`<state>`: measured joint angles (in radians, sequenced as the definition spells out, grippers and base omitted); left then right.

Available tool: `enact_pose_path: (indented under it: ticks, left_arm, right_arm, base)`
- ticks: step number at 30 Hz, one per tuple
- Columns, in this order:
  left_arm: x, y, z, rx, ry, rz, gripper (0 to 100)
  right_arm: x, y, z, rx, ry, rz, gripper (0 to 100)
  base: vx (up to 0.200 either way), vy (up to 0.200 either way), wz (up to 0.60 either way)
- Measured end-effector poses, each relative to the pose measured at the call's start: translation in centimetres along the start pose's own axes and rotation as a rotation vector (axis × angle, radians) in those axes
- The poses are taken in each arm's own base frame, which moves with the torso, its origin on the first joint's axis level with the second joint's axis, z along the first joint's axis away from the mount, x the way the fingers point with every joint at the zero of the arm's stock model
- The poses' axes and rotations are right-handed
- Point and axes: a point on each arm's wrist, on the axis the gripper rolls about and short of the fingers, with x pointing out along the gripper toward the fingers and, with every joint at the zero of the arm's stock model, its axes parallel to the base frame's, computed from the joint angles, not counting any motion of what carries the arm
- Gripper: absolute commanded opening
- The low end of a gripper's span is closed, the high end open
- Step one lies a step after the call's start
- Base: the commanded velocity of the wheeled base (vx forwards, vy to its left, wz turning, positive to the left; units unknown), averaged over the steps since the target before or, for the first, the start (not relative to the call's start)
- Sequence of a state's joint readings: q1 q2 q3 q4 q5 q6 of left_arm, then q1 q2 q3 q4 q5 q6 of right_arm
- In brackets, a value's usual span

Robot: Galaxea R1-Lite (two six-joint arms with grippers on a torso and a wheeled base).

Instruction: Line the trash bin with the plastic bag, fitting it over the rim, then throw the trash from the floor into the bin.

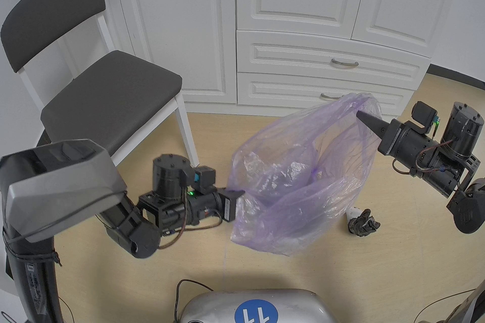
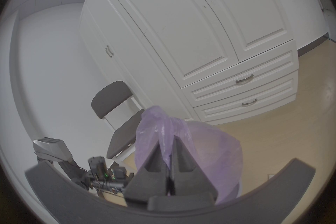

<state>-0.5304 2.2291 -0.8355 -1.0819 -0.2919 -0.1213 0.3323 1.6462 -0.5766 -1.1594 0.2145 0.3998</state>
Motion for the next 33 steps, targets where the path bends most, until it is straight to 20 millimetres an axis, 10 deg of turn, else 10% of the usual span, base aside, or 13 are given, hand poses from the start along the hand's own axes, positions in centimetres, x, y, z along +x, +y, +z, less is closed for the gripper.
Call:
enact_pose_path:
  ticks: [14,33]
  left_arm:
    - [-0.1,-0.6,5.6,0.008,-0.068,0.008,0]
    - [2.1,-7.0,4.0,0.016,-0.003,-0.148,0]
  right_arm:
    - [-1.0,-3.3,-3.3,-0.123,0.217,-0.027,0]
    - [-3.9,-1.5,-6.3,-0.205,0.378,0.112,0]
  base:
    - [0.000,0.000,0.00]
    - [0.000,0.000,0.00]
